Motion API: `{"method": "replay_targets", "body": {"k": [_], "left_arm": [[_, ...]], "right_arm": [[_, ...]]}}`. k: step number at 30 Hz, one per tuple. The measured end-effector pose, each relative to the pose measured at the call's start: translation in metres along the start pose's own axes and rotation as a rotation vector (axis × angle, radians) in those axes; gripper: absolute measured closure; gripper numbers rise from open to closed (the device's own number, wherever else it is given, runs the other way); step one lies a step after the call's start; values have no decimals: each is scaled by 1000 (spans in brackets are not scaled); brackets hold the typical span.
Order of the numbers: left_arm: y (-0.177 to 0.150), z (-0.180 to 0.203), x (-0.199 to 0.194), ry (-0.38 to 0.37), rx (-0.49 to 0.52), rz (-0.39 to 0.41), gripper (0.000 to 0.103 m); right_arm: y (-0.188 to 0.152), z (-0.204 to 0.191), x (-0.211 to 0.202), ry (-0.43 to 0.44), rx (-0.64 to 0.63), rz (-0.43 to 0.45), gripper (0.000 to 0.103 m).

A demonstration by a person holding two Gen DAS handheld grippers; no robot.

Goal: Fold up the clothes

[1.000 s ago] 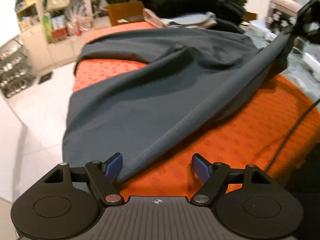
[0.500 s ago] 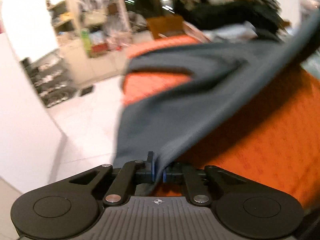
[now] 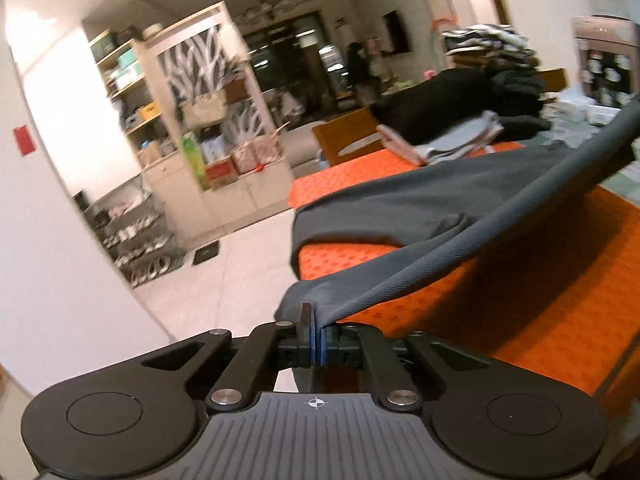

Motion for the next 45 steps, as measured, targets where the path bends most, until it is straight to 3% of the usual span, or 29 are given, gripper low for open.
{"method": "replay_targets", "body": {"k": [7, 11, 15, 20, 25, 30, 33, 37, 45], "left_arm": [[-24, -2, -43, -108, 40, -14, 99], [-39, -5, -67, -167, 58, -25, 99], [-38, -22, -73, -131, 11, -13, 99], [-6, -39, -55, -75, -28, 30, 99], [47, -35, -4, -39, 4, 62, 98], [95, -23, 77, -33, 14, -2, 98], [107, -14, 138, -46, 7, -94, 98], [121, 2, 199, -48, 51, -157, 98], [155, 27, 282, -74, 158, -193, 97]], "right_arm": [[-37, 32, -57, -66, 122, 81, 102], [-67, 45, -86, -121, 169, 79, 102], [-96, 56, -98, -151, 213, 20, 102], [-102, 45, -81, -138, 198, -11, 102], [-74, 31, -45, -95, 188, 4, 102], [-39, 30, 21, -92, 214, -22, 102], [-23, 40, 66, -110, 262, -61, 102], [-11, 53, 119, -145, 314, -113, 102], [3, 73, 175, -212, 387, -168, 102]]}}
Point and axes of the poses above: each gripper's, at about its wrist camera, not at the fingertips, and x roughly the way its jaws point, z to its right, y to its top, the point moved 3 cm from there along x, roughly the way its jaws point, and after that the axes turned 8 degrees about -x, right-handed, at the moved point
